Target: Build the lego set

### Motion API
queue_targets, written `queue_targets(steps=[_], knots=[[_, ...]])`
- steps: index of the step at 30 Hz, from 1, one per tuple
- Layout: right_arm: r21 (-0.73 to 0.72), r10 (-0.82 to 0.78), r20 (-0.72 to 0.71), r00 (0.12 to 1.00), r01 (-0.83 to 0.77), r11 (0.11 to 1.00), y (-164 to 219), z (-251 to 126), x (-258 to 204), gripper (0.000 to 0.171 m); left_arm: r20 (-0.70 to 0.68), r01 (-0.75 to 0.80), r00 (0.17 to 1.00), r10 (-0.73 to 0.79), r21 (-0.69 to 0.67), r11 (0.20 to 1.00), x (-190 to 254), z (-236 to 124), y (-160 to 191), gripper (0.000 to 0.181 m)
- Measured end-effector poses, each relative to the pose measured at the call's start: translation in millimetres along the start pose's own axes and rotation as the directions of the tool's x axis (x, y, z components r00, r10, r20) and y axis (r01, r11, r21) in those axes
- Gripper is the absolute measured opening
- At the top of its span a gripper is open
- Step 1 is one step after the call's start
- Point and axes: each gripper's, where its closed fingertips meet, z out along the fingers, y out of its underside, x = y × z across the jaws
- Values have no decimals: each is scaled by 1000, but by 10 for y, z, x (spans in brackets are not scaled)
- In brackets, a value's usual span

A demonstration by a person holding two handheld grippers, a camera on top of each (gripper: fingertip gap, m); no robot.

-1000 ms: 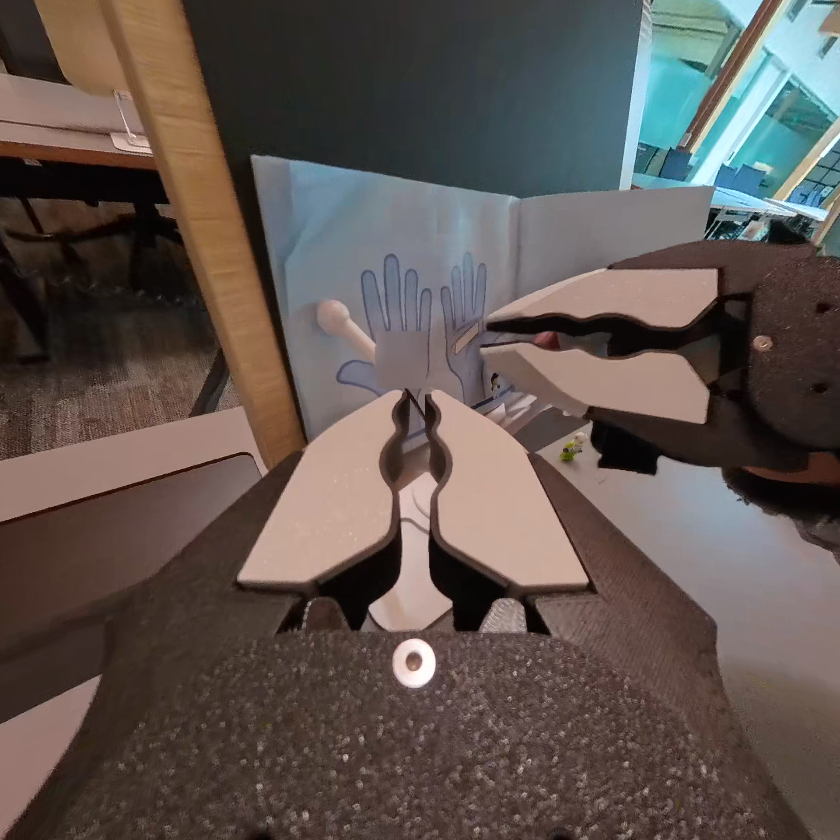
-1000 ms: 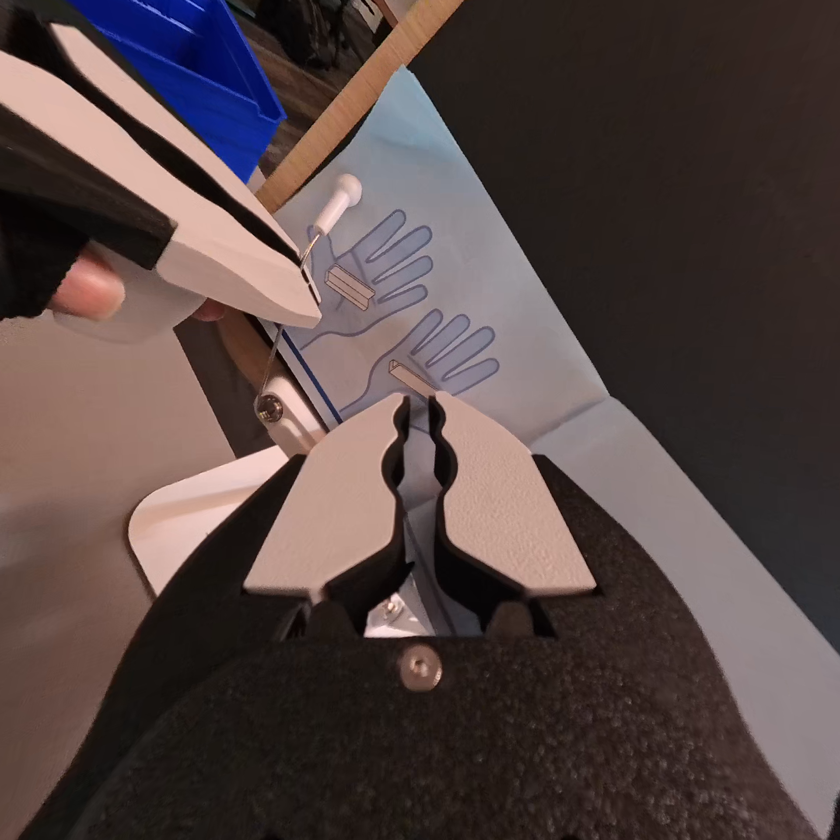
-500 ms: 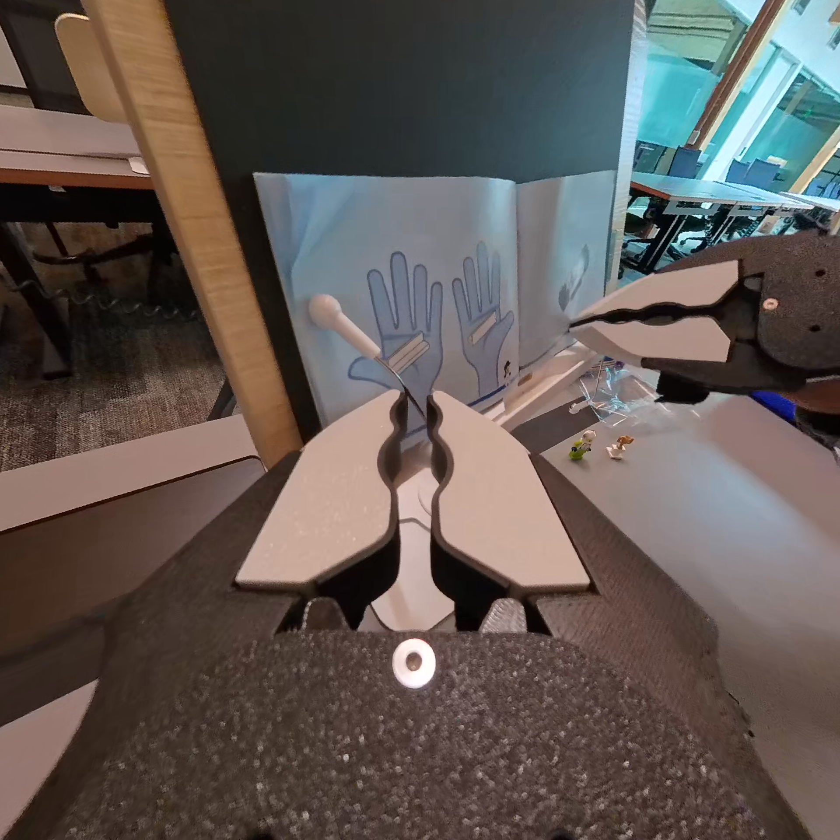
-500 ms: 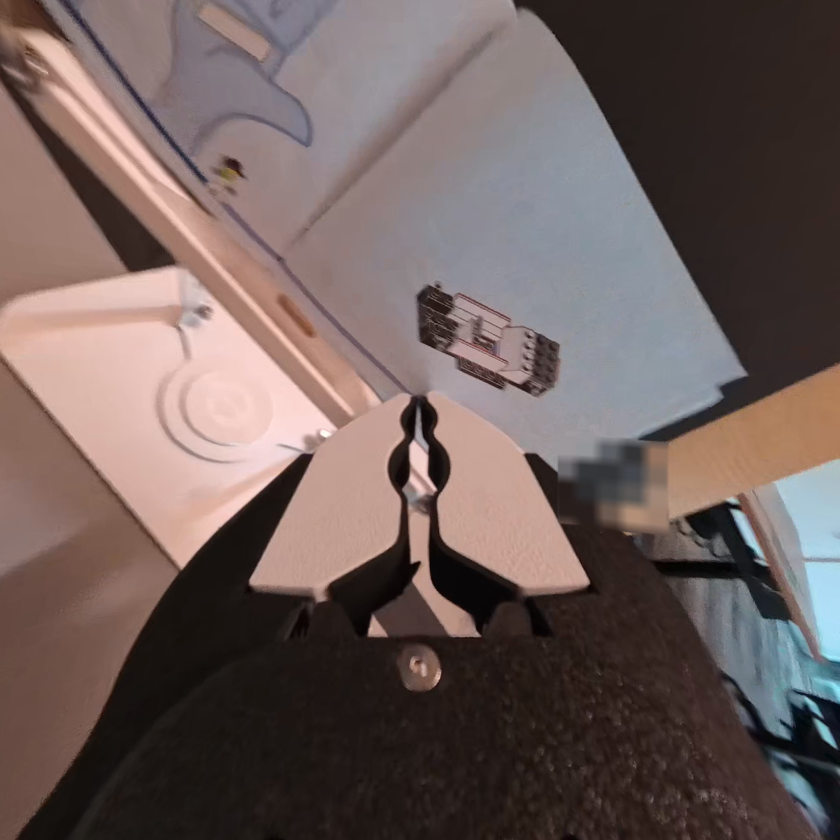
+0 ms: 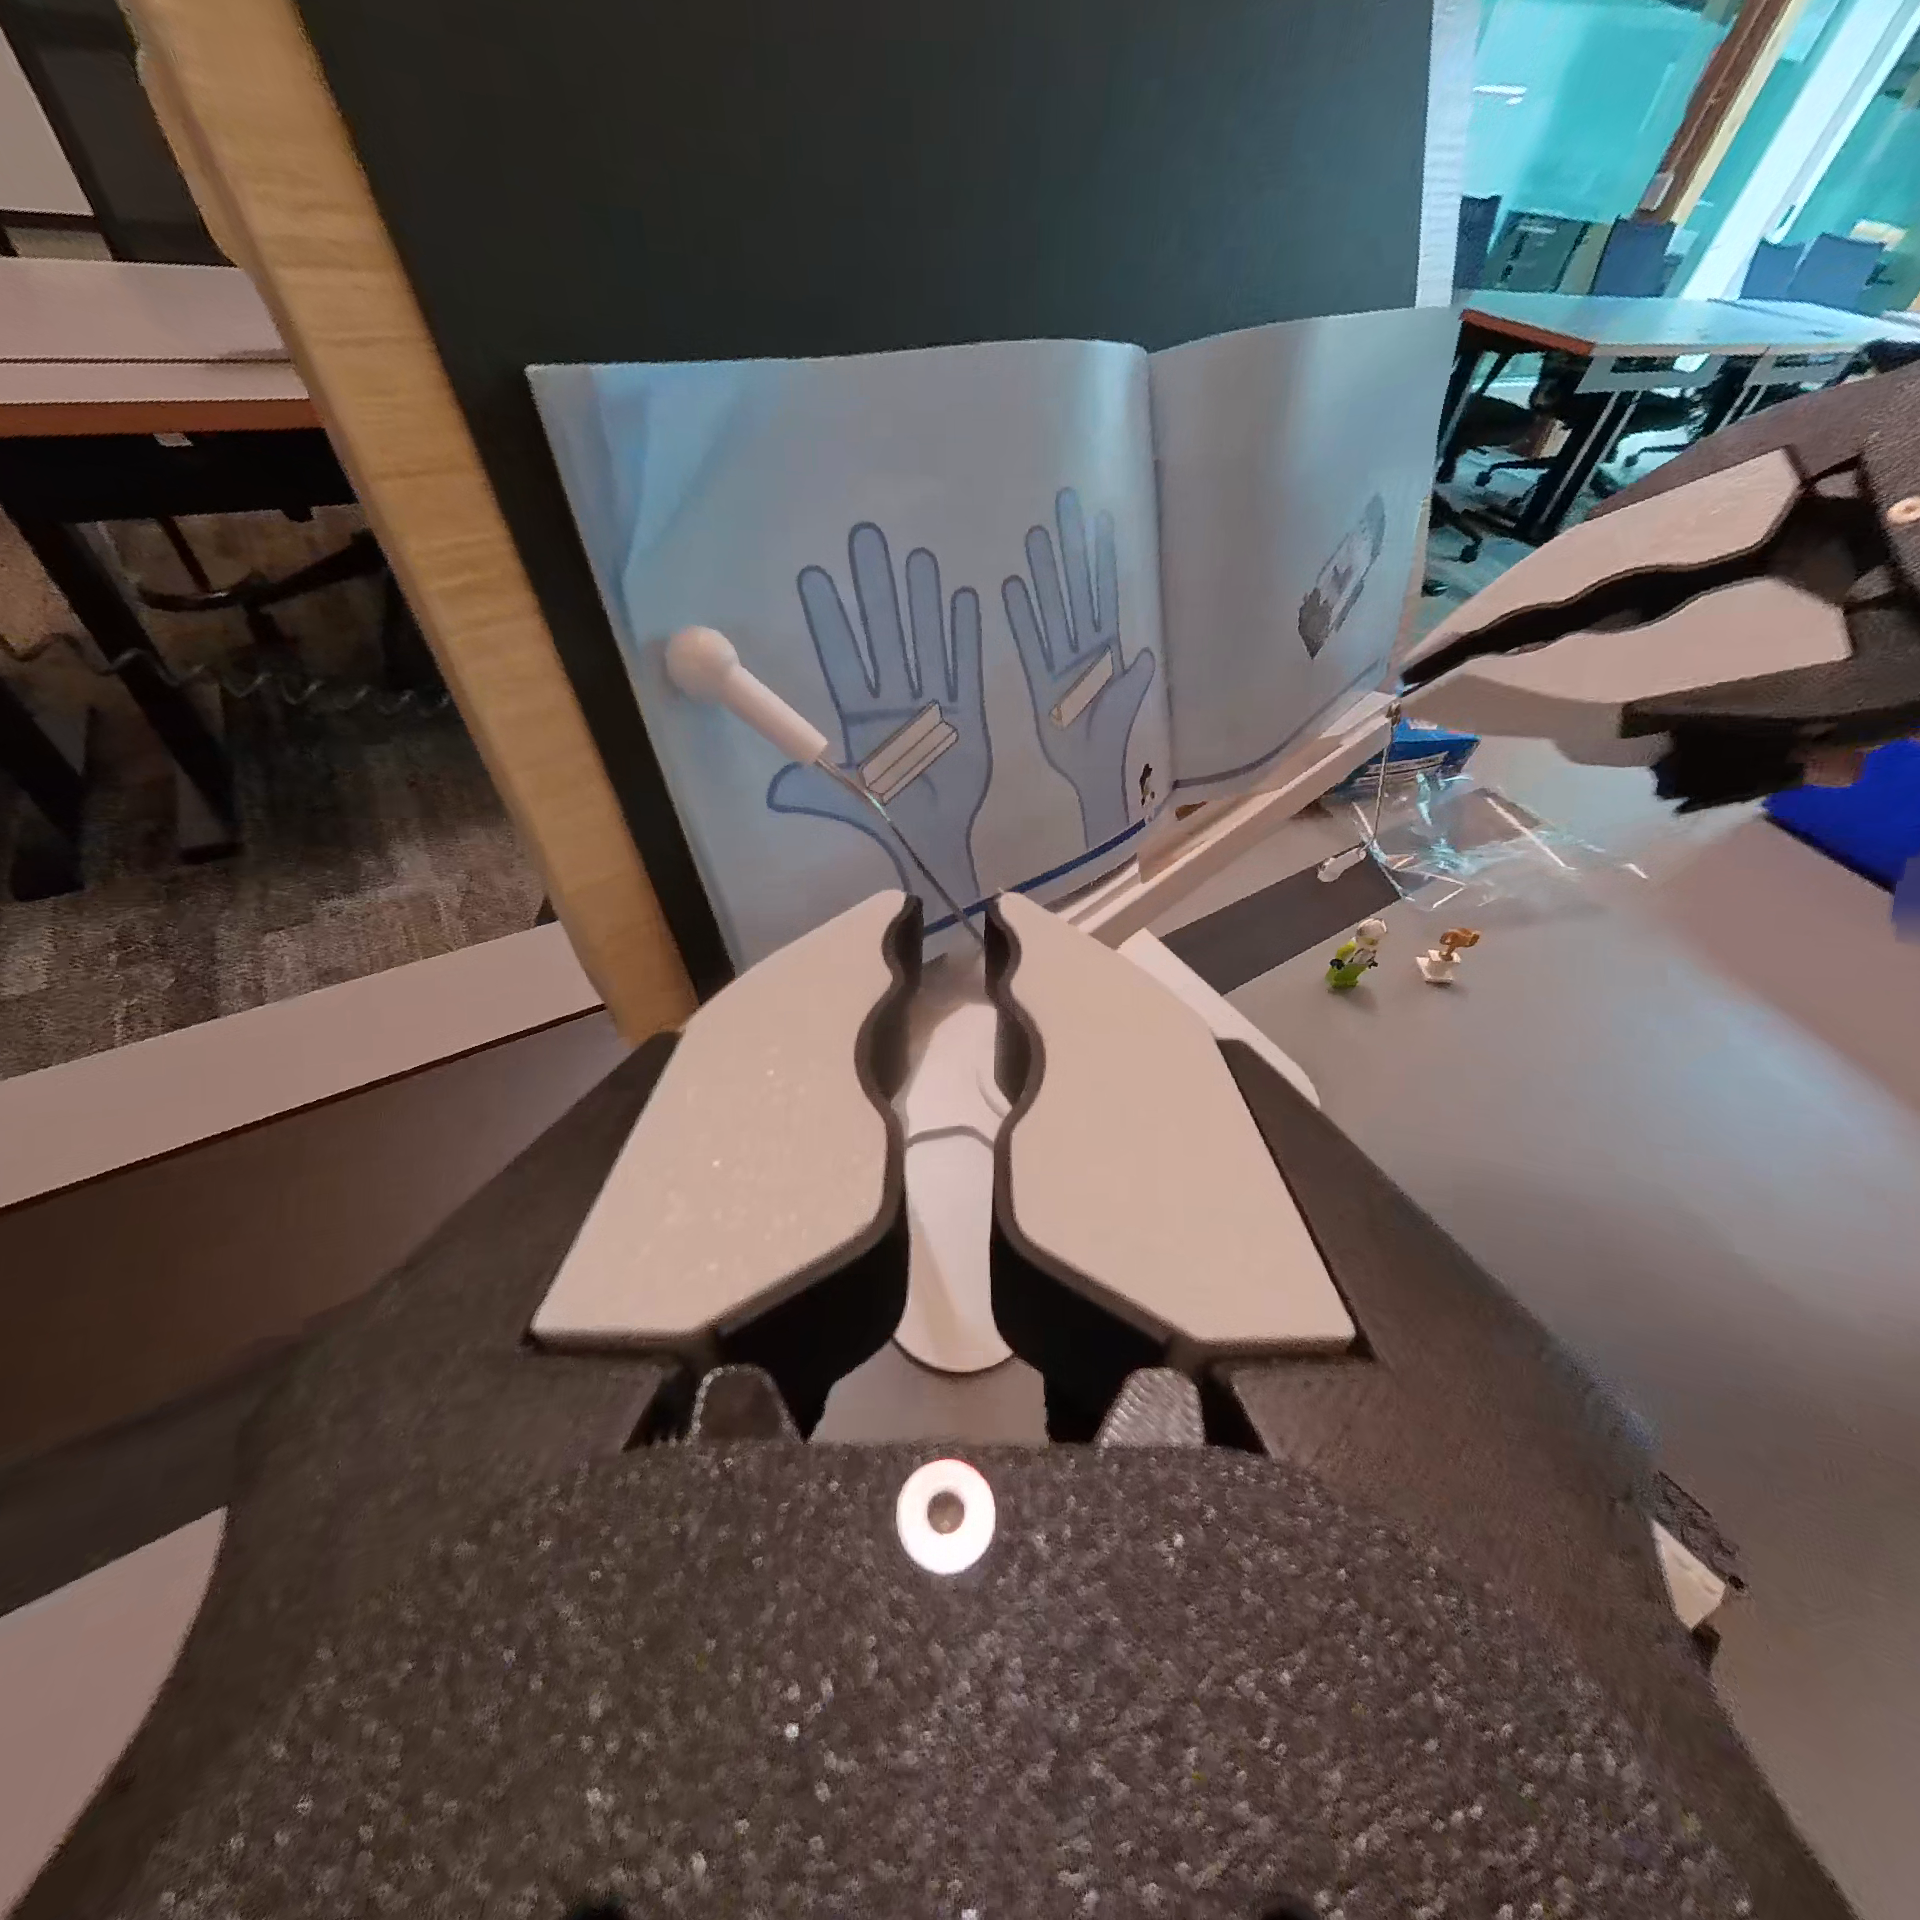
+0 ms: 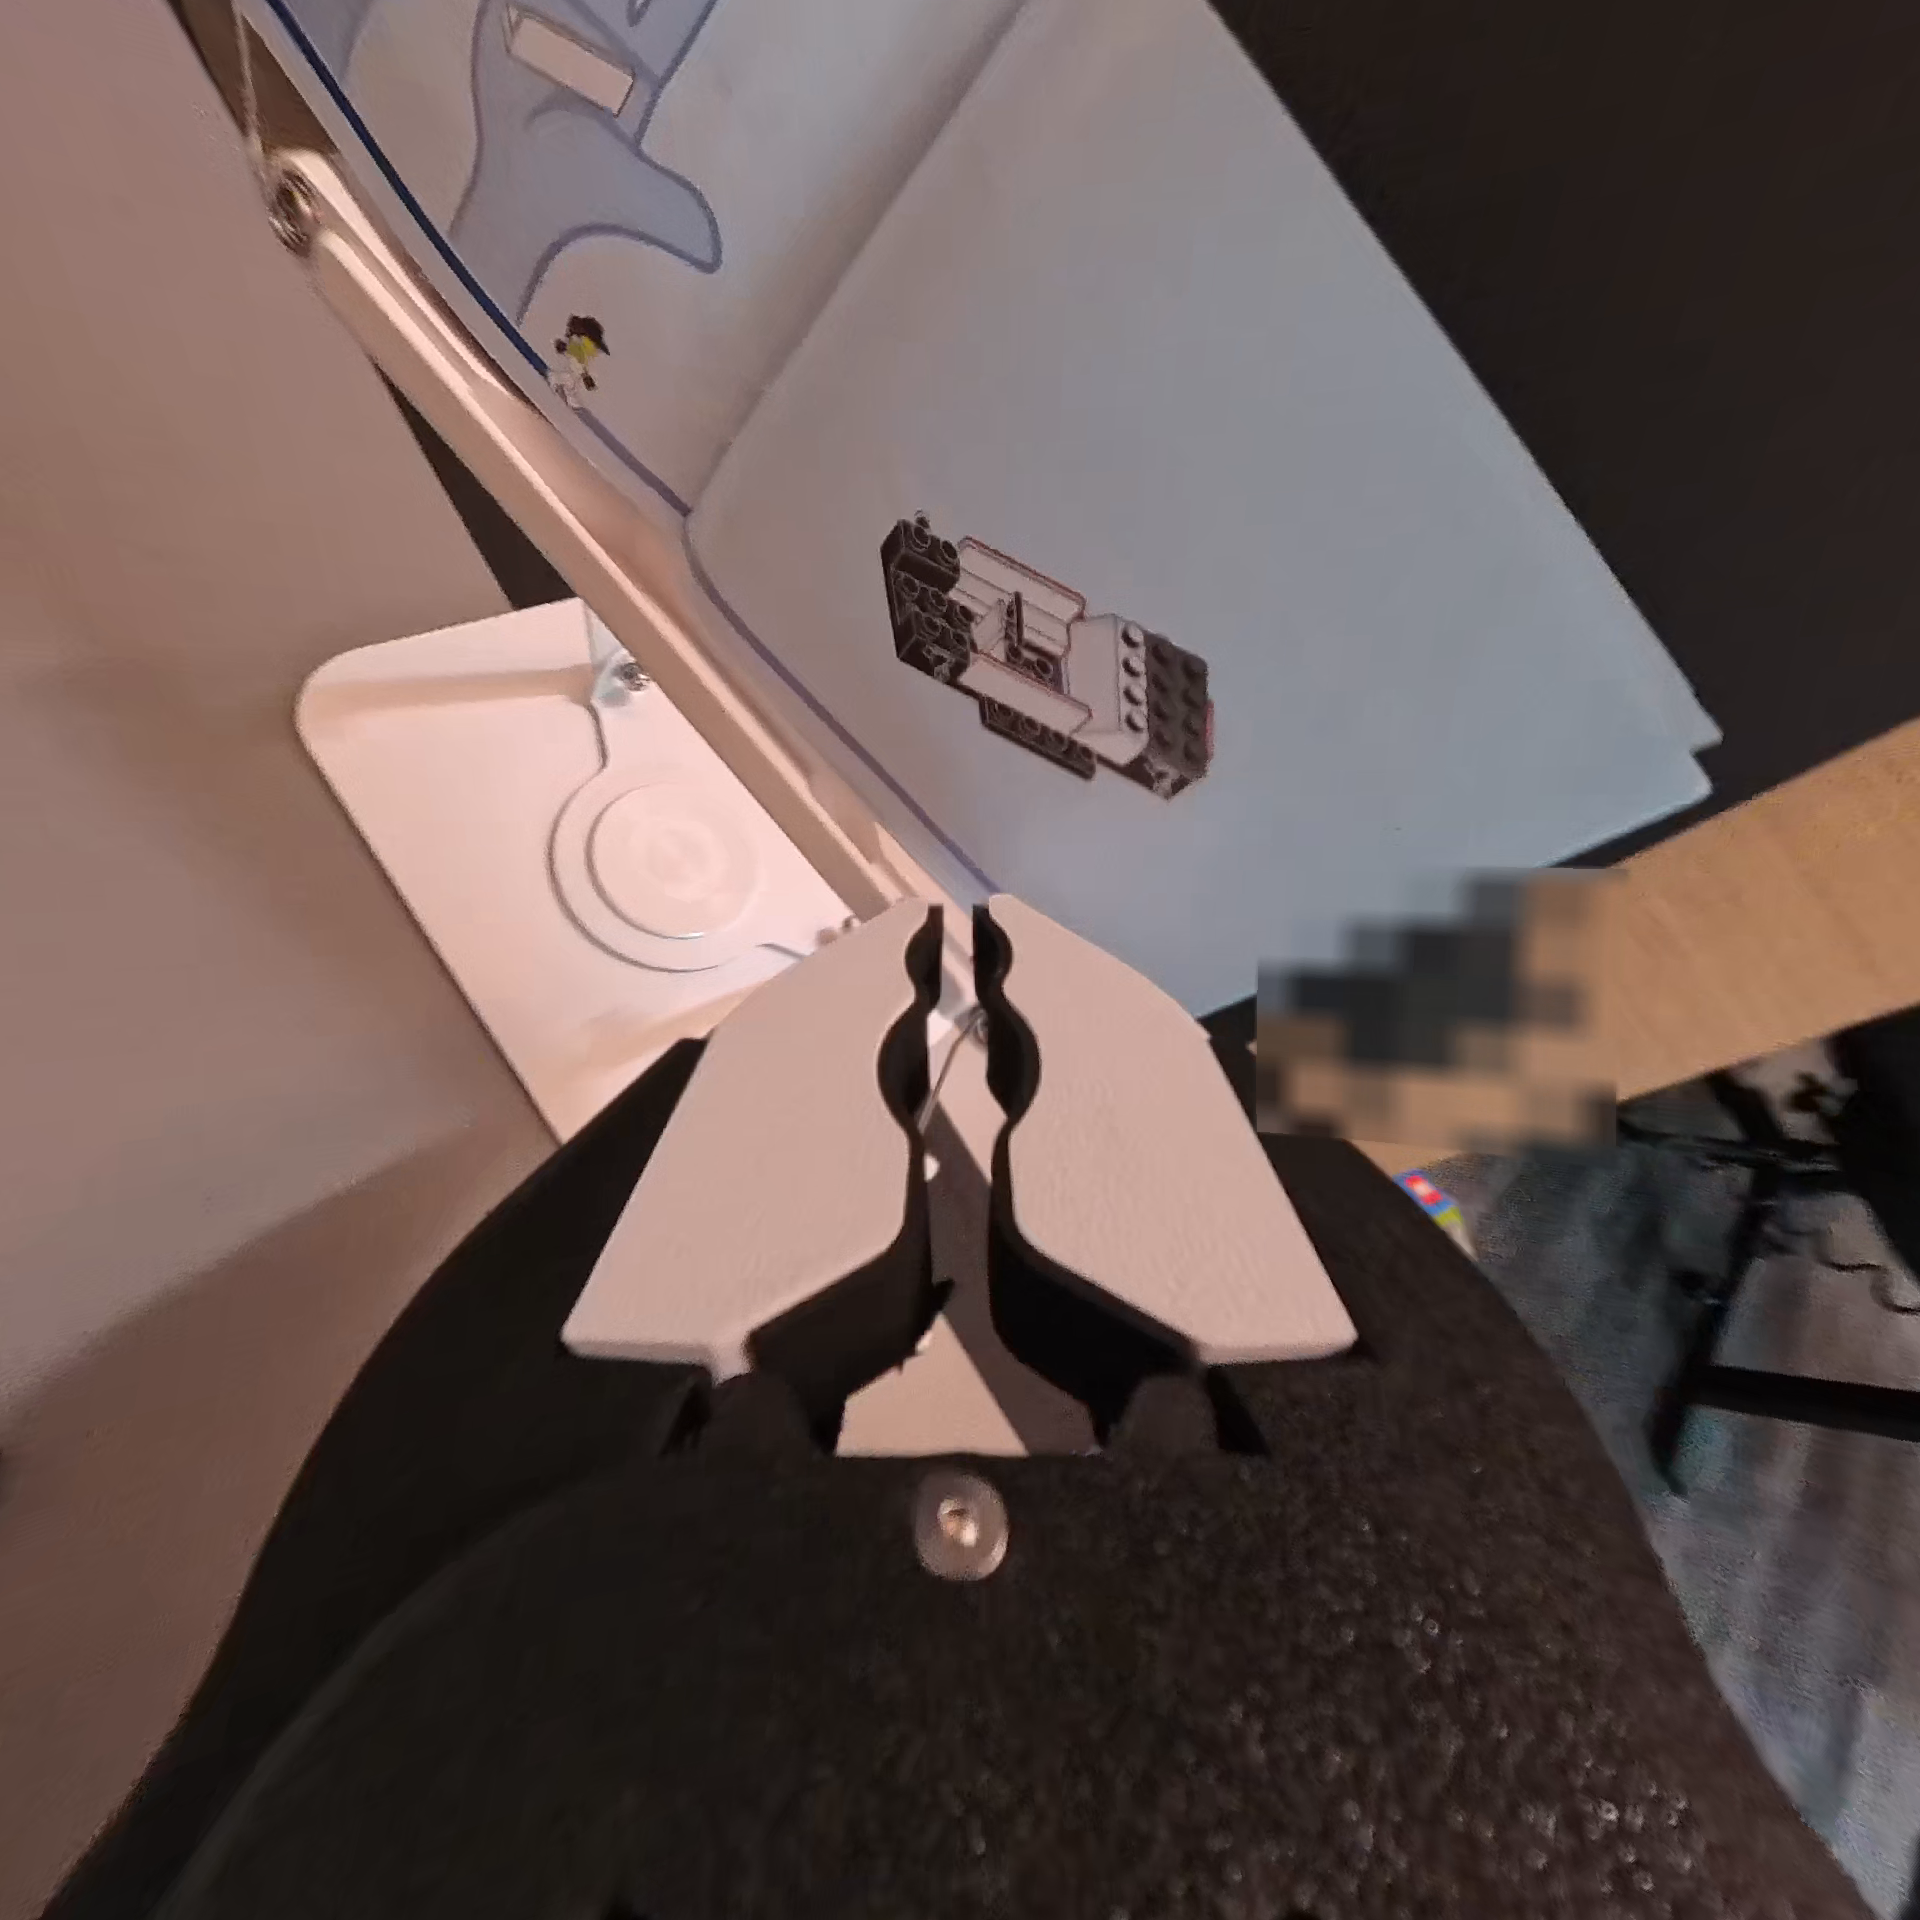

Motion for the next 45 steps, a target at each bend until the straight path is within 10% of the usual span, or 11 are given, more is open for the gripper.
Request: queue_targets(steps=[14,25,45], knots=[[562,385,-140,912,-247,789,-418,-751,-386,4,251,-181,959,130,192,965,366,-431,-91,0],[561,613,60,788,-534,632,-70,-614,-1368,0,465,-224,880,99,221,949,171,-92,-226,0],[603,580,-72,811,-428,673,70,-775,-1012,0,459,-220,884,91,235,947,81,122,-204,0]])
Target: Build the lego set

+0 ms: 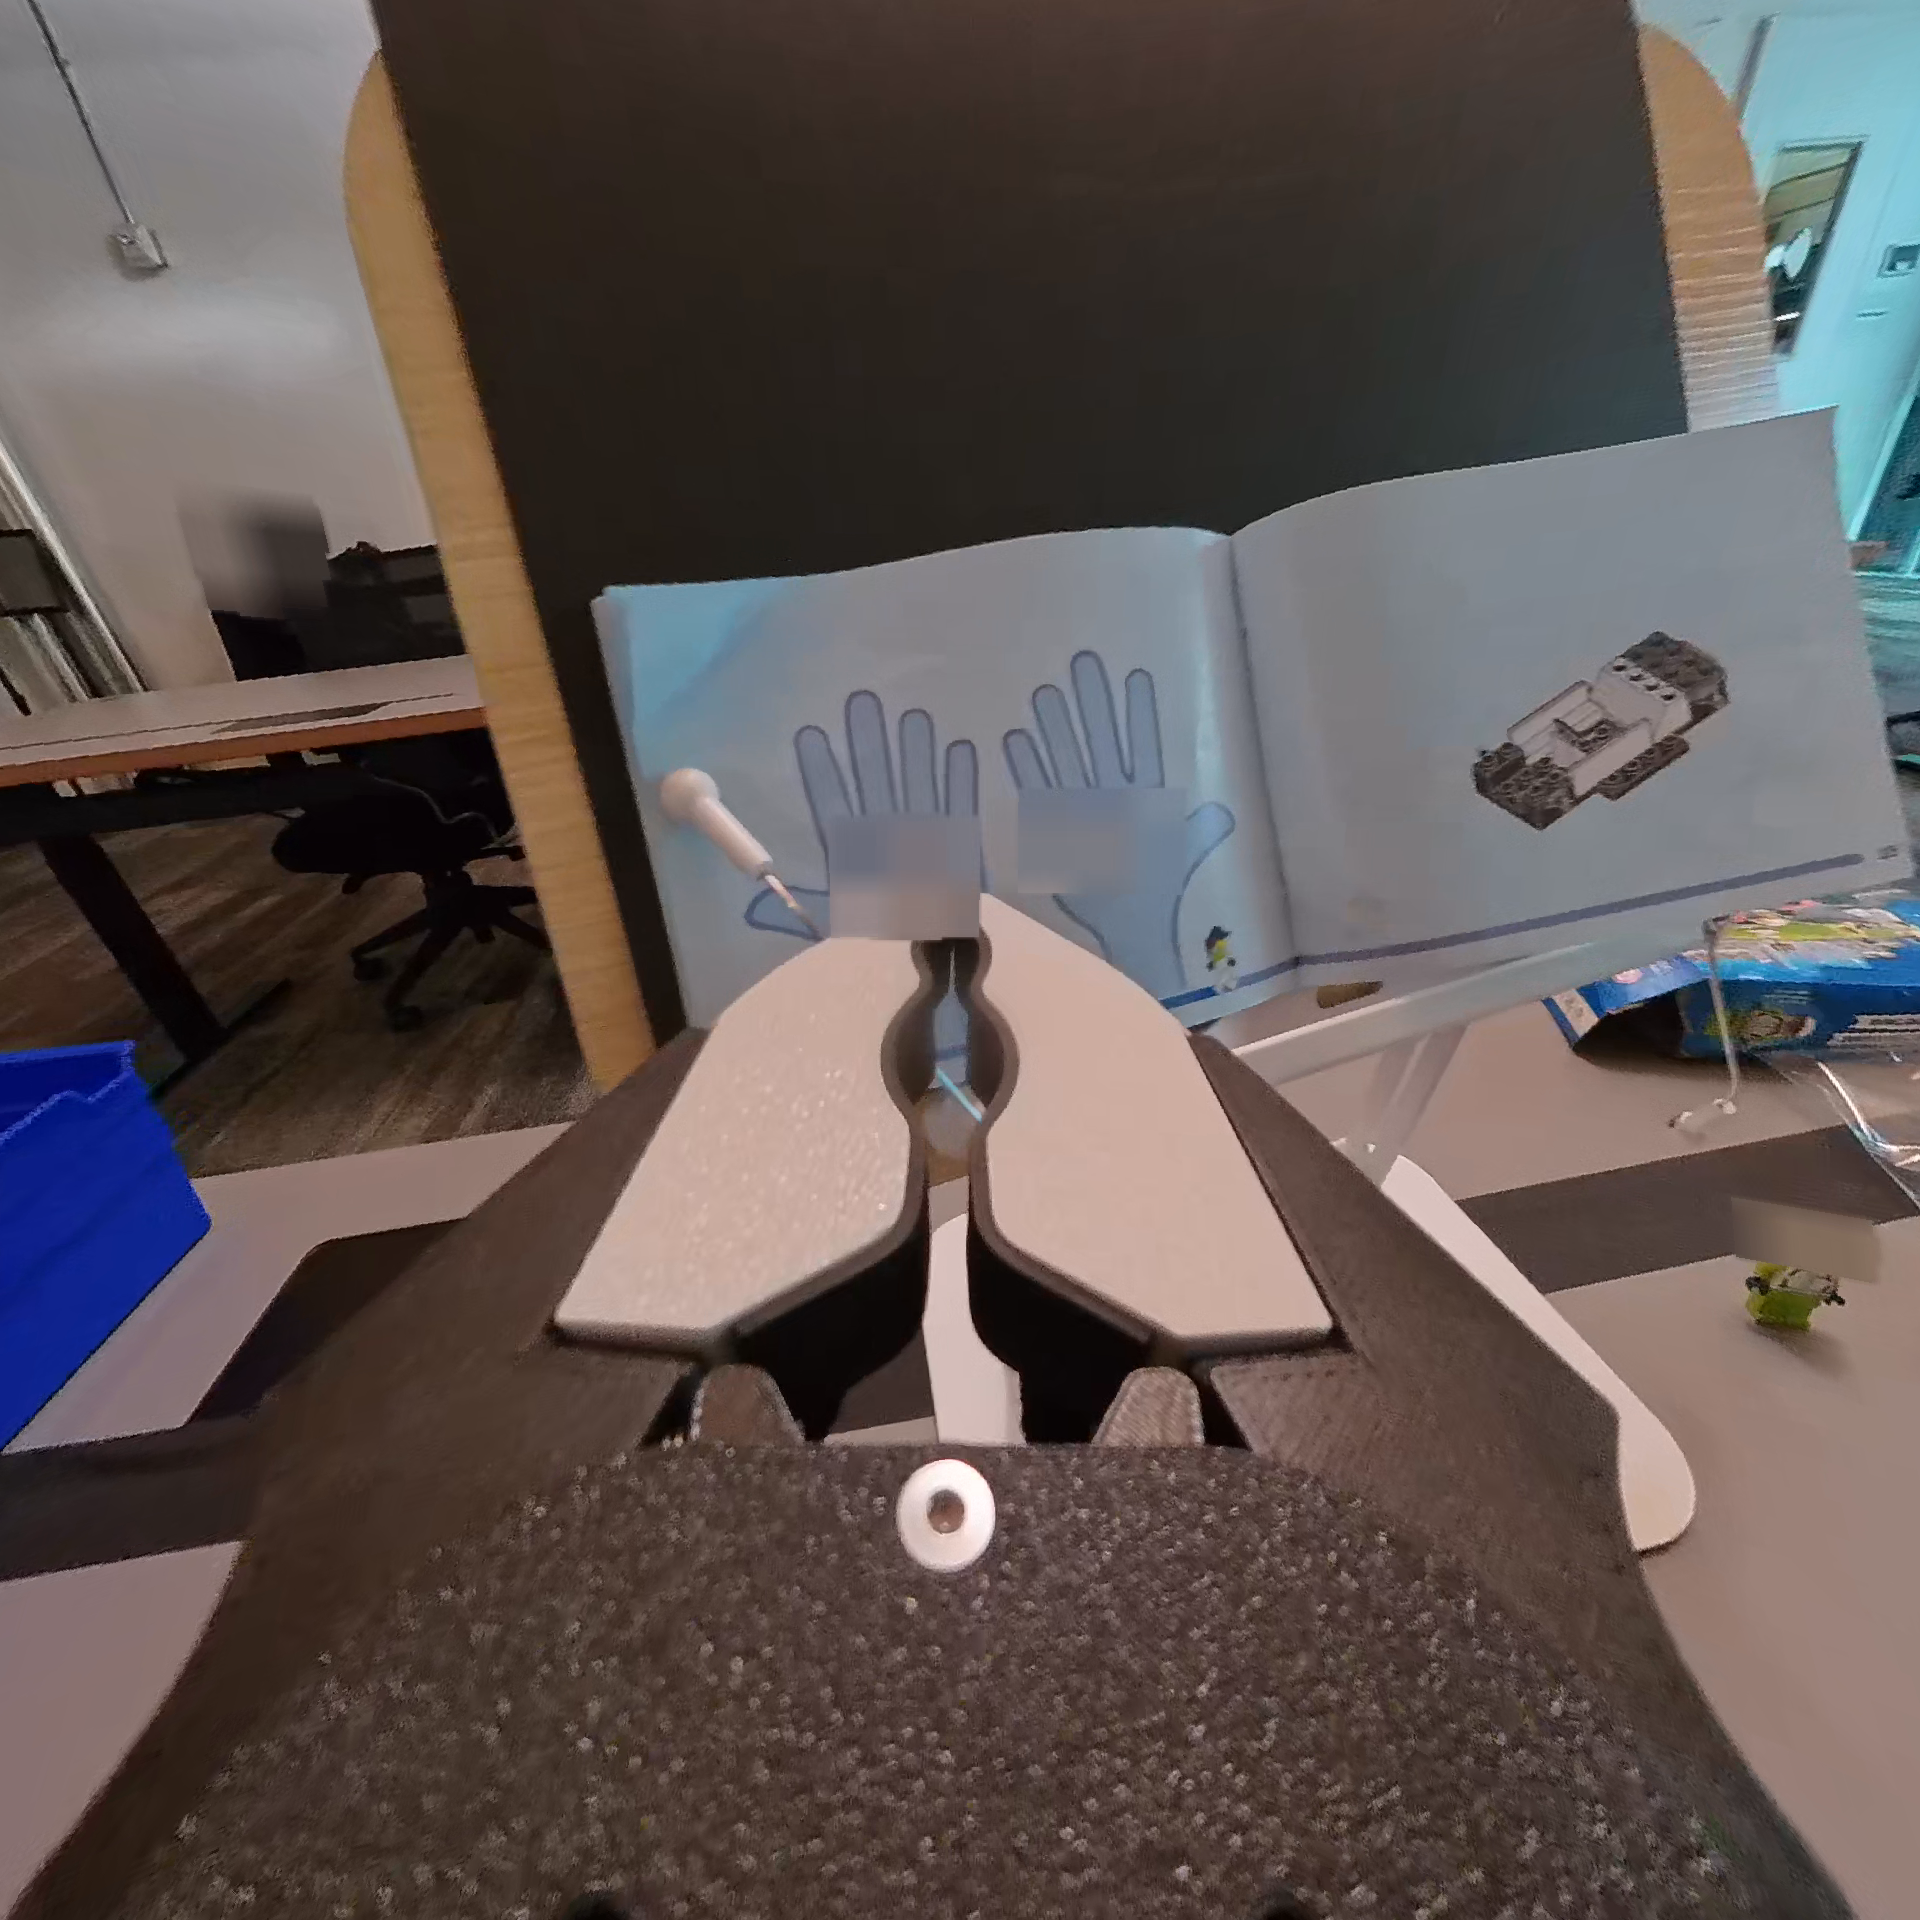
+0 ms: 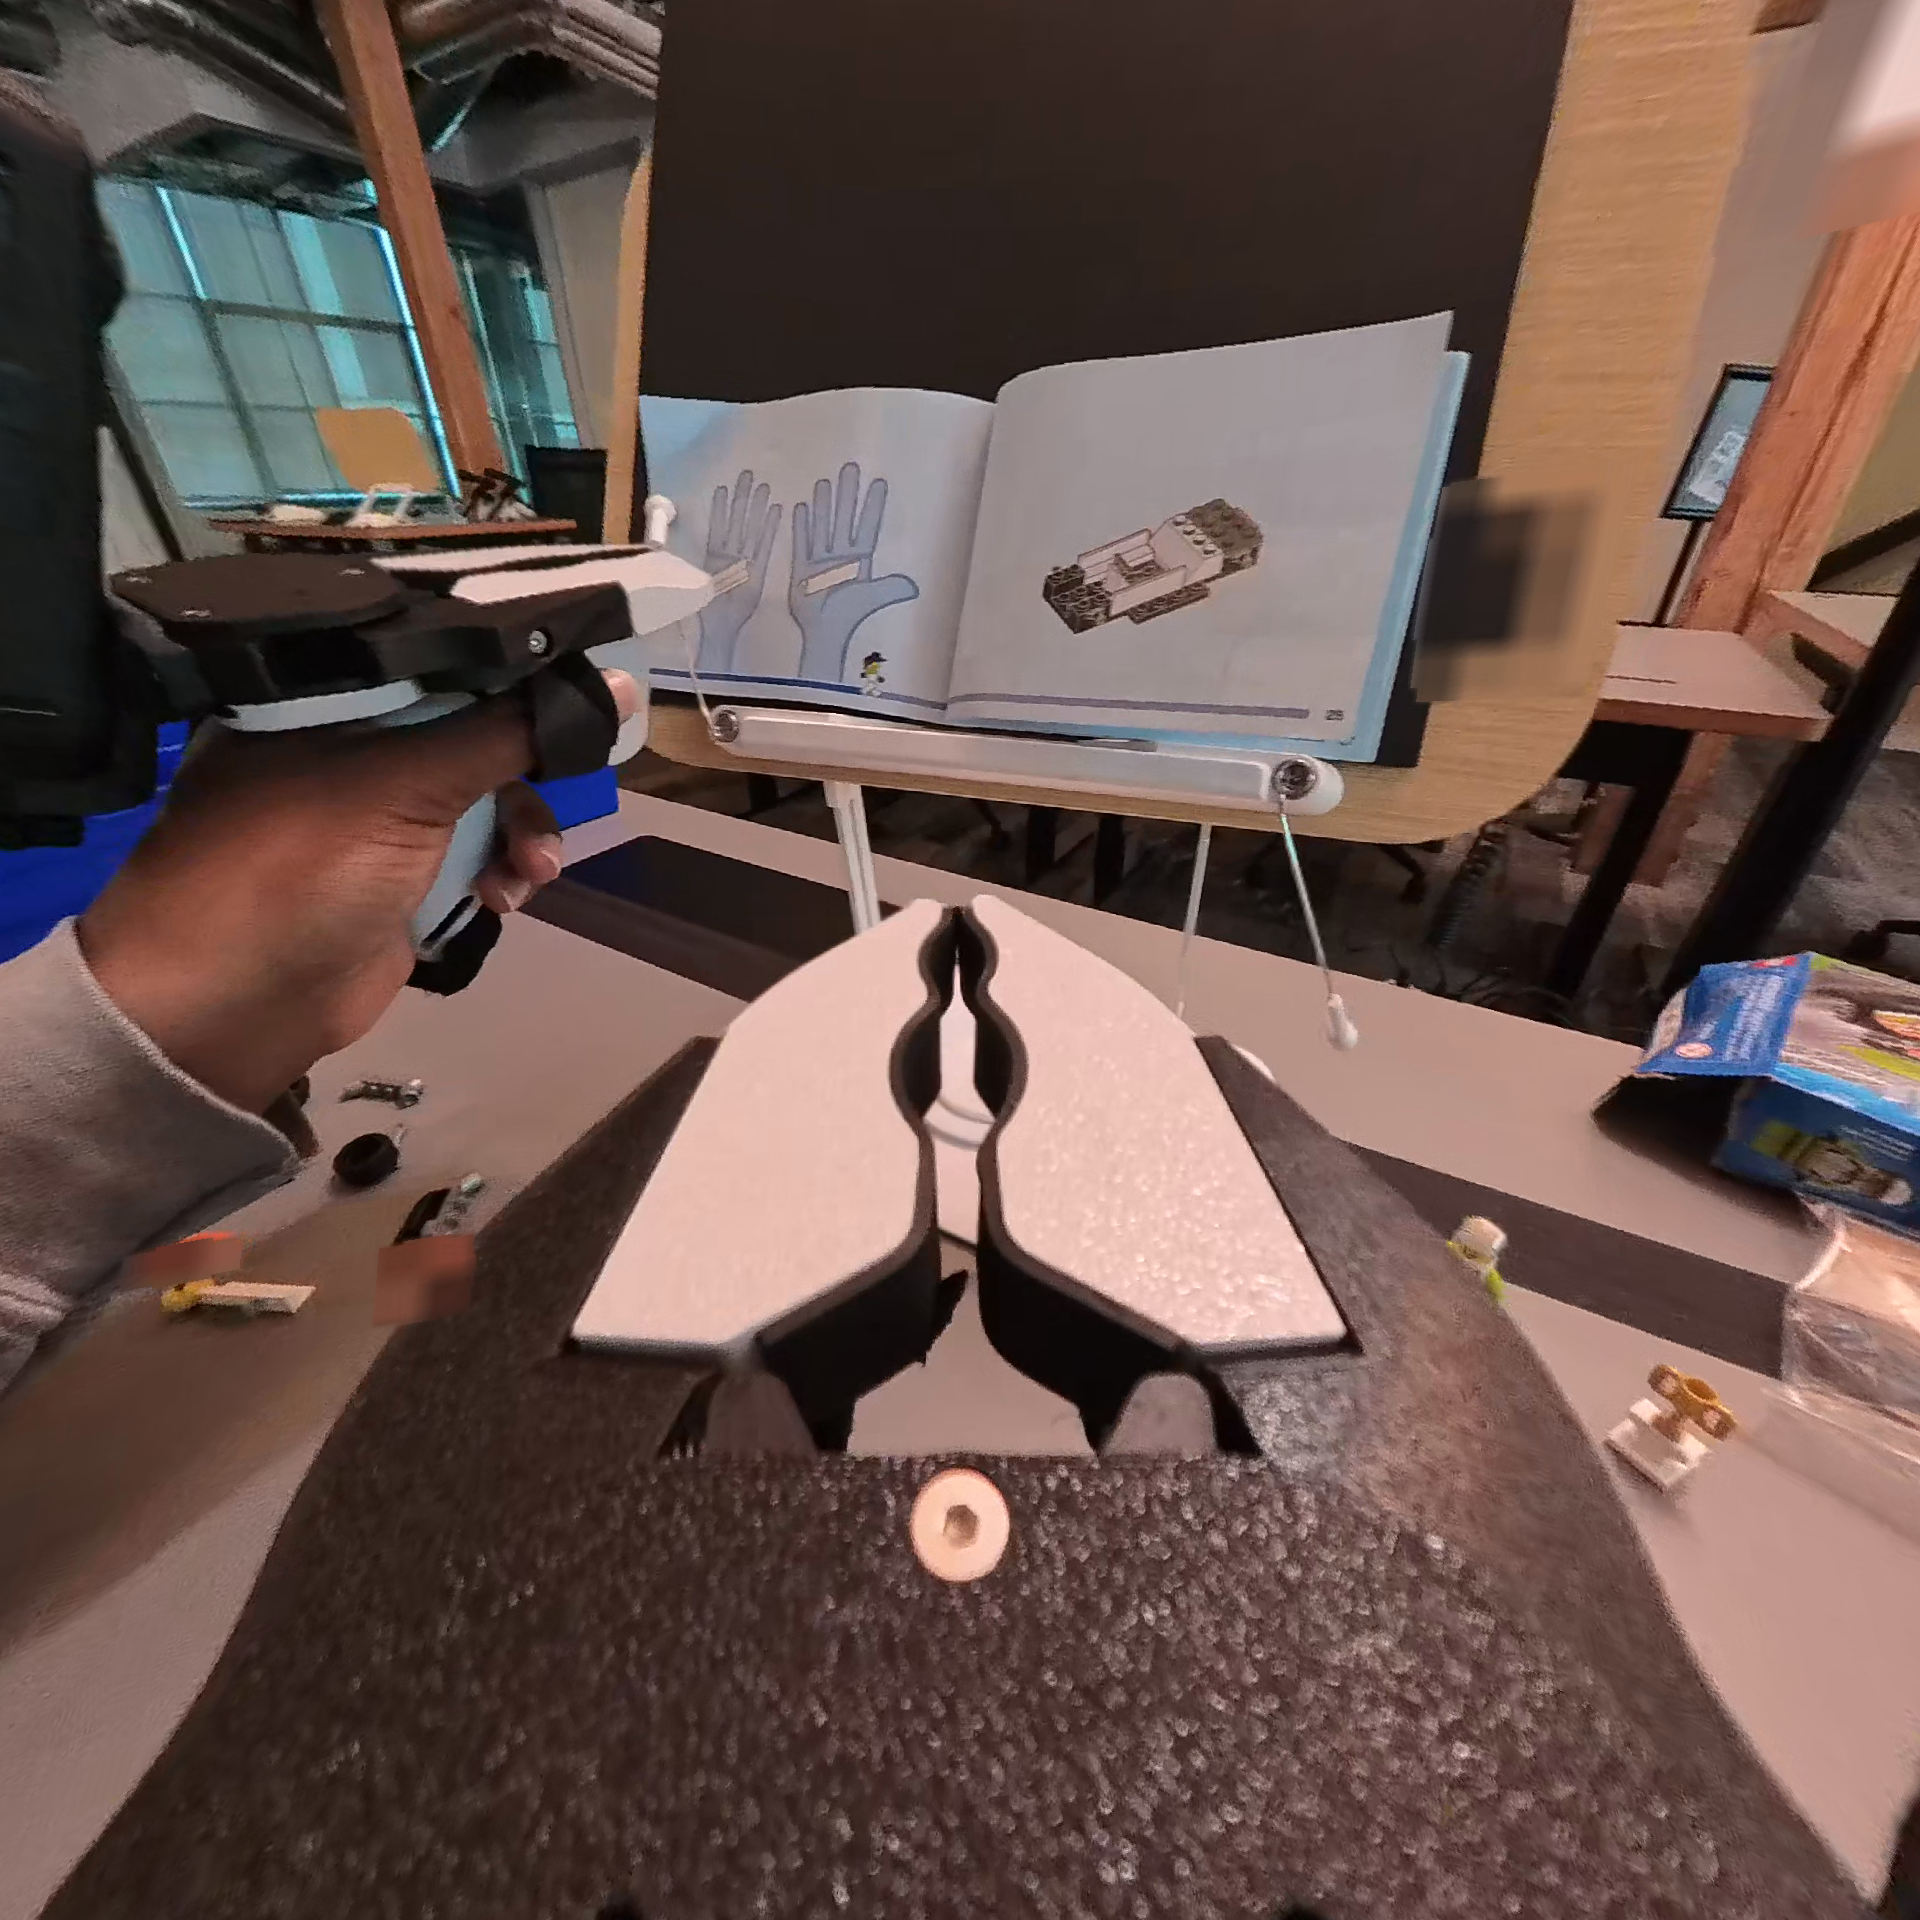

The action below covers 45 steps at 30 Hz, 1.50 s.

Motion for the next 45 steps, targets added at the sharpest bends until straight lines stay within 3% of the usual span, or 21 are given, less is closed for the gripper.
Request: queue_targets(steps=[8,19,34,39,42,45], knots=[[-6,31,23,999,-31,999,77,4,11,0,-46,-47,998,49,52,998,339,-41,-64,0],[-4,-6,30,1000,6,1000,106,-1,0,0,-45,-58,997,60,57,997,350,-43,-3,0],[25,-60,30,998,60,998,-41,-62,-42,0,-241,-28,969,46,80,996,814,-244,-13,1],[26,-58,17,998,58,998,-210,-194,24,0,-341,75,940,-15,163,984,854,-582,-482,0],[-31,-57,-2,998,57,998,-54,-334,63,0,-360,146,931,-56,228,963,699,-836,-868,0],[-84,-83,-47,995,79,993,149,-539,140,0,-340,163,938,-73,244,956,505,-1009,-1003,0]])
